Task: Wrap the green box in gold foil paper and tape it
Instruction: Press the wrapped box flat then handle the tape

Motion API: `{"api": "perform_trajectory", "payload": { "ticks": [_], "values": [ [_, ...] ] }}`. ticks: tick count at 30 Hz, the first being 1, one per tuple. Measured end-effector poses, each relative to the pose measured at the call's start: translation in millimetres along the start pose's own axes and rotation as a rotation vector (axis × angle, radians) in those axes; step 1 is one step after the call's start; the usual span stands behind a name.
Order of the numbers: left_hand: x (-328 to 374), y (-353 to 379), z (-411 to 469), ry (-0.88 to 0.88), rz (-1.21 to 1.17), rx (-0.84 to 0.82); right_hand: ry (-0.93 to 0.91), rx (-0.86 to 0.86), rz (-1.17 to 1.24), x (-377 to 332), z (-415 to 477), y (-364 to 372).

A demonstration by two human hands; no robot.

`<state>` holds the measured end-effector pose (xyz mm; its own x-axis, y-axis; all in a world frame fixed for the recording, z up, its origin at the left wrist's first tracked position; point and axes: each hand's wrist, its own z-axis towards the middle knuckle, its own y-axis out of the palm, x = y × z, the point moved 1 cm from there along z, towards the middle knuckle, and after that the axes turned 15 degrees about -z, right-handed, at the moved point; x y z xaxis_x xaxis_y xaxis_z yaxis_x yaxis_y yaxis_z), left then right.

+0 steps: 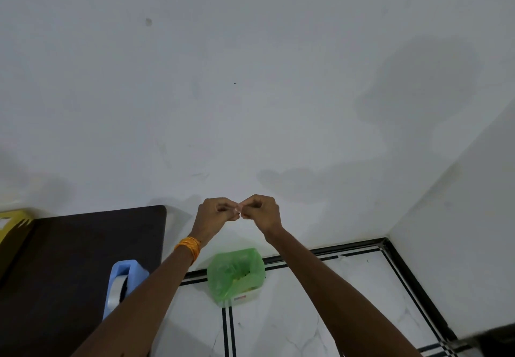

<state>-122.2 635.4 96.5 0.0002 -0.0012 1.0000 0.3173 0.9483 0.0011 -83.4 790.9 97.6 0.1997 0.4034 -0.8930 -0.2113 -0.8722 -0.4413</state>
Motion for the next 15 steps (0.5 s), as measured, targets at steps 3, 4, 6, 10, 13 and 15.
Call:
{"api": "perform_trajectory", "payload": {
  "ticks": [3, 4, 6, 10, 13, 15],
  "values": [
    [-4, 26, 12, 0.057, 0.113, 0.024, 0.053, 0.000, 0.008, 17, 19, -17],
    [-7, 34, 16, 0.074, 0.125, 0.034, 0.064, -0.009, 0.017, 22, 23, -23],
    [-13, 52, 26, 0.100, 0.156, 0.052, 0.099, -0.042, 0.060, 37, 37, -35],
    [-36, 77, 45, 0.101, 0.167, 0.101, 0.184, -0.100, 0.149, 71, 68, -50],
    [-59, 83, 51, 0.053, 0.133, 0.160, 0.195, -0.197, 0.176, 96, 83, -42],
    [-75, 83, 53, 0.027, 0.140, 0.185, 0.207, -0.250, 0.203, 110, 88, -35]
  ]
}}
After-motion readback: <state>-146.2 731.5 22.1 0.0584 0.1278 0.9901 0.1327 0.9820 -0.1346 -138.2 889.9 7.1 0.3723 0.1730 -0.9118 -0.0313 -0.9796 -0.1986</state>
